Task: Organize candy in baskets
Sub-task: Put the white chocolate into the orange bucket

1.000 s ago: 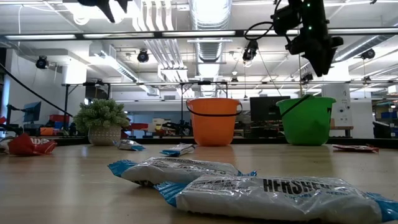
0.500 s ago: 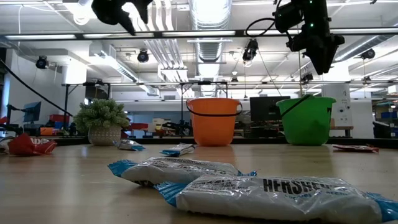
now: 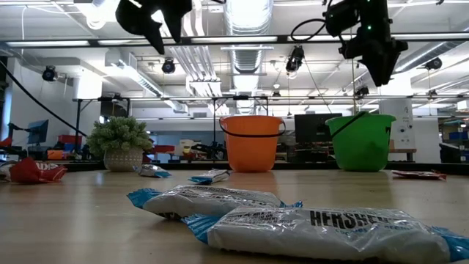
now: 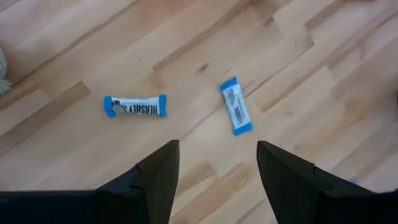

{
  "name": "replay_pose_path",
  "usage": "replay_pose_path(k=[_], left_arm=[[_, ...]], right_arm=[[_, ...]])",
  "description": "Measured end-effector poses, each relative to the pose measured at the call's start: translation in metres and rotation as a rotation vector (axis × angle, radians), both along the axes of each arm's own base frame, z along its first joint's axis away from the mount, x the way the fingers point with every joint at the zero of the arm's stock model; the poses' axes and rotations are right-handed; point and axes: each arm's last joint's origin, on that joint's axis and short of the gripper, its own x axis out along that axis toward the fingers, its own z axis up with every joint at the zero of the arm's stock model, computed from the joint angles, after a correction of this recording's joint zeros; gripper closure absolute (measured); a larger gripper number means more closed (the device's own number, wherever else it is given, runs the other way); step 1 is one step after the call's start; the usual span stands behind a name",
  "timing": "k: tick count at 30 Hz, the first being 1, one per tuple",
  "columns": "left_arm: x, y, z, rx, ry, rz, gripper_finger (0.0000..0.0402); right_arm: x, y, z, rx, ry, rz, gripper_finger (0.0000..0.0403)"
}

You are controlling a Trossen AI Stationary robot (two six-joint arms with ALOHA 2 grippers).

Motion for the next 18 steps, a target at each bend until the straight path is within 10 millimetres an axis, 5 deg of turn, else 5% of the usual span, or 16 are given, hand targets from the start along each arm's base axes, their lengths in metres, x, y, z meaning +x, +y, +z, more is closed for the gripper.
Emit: replay_pose_path(k=[11,18], left_arm=[[-0.014,-0.009,-0.003,-0.039,0.142,-0.25,0.0205],[0.003,-0.017,-0.008,-0.106,0.061,-0.326,0.0205]], right_arm=[[-0.009,0.009,0.01,-0.035,-0.035,0.003,0.0261],[-0.012,0.012,0.014,-0.05,-0.05,0.003,0.0261]])
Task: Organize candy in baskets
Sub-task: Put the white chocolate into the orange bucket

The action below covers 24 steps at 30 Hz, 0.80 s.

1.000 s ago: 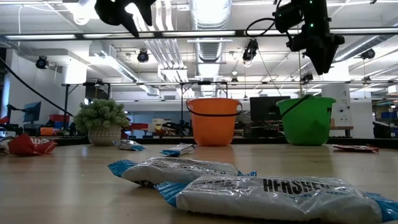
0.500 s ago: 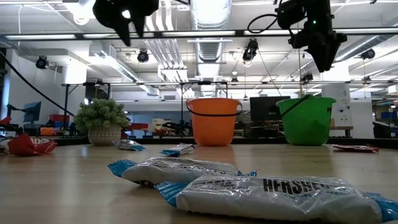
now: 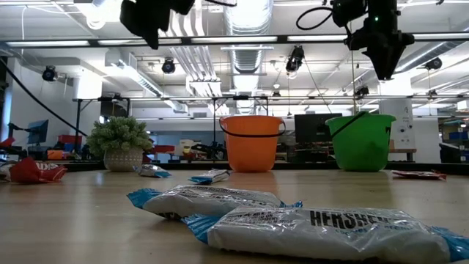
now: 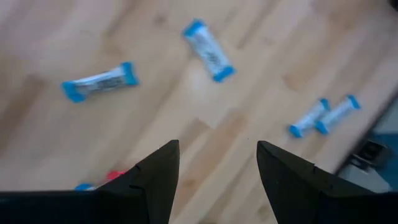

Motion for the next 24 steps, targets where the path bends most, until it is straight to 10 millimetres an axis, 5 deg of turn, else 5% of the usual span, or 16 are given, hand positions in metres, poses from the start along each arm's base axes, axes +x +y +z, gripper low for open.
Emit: replay_pose_path(k=[14,24], left_arm=[[0.029,-0.094,-0.029,-0.012,0.004,-0.232,0.0205],[0.044,-0.11,-0.044,-0.079,-0.007,-0.201,0.0205]], right_arm=[[0.0,0.0,0.0,0.0,-0.001,-0.003,0.0261],[0.001,-0.001,0.0,-0.003,-0.006,-0.015,0.0261]])
